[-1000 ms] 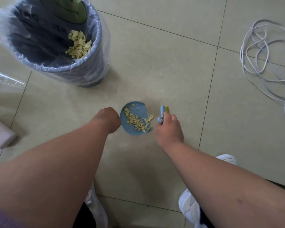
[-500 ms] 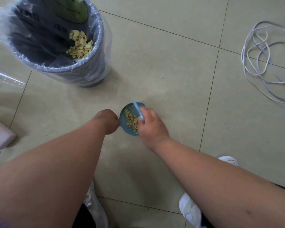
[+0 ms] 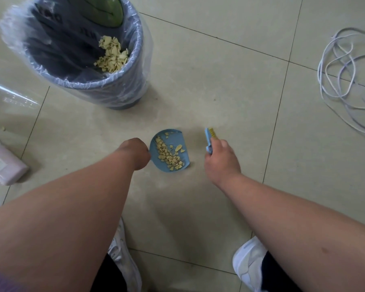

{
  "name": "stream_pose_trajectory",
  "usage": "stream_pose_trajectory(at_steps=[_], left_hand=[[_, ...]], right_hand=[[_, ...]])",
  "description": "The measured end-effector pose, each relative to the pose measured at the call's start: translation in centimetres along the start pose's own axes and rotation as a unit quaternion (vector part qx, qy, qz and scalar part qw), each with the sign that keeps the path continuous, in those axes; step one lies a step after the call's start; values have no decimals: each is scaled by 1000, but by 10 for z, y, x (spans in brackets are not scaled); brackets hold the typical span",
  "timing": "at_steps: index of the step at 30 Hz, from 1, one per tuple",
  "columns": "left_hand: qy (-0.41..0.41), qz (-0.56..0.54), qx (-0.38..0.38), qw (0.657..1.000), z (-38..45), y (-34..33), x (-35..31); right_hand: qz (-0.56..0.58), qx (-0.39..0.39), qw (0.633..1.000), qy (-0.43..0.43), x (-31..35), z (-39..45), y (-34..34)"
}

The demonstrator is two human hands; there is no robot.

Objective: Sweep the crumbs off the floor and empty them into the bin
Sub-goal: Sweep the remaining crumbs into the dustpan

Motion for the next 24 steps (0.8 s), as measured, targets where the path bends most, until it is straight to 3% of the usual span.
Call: stream_pose_trajectory(at_steps=[5, 10, 14, 17, 21, 24], left_hand=[[4, -1, -2, 1000, 2, -3, -1], [1, 26, 3, 1000, 5, -5, -1], [22, 31, 1, 999, 7, -5, 6], [37, 32, -4, 999, 8, -1, 18], [29, 67, -13, 997, 13, -2, 35], [28, 80, -11, 996, 18, -8, 41]], right_hand=[[8, 65, 995, 78, 53, -30, -30], [39, 71, 986, 148, 77, -41, -28], [80, 10, 990, 114, 55, -16, 6], [49, -58, 995, 65, 18, 13, 33], [-3, -46, 999, -21, -23, 28, 45], [-19, -24, 999, -22, -21, 19, 36]])
Point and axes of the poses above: each hand's wrist, its own z-axis towards the middle knuckle, its own y-axis out of the back of the hand, x = y × z, the point moved 4 cm from there along z, towards the middle knuckle, and after that the axes turned 9 degrees about -z, right-handed, at the moved point
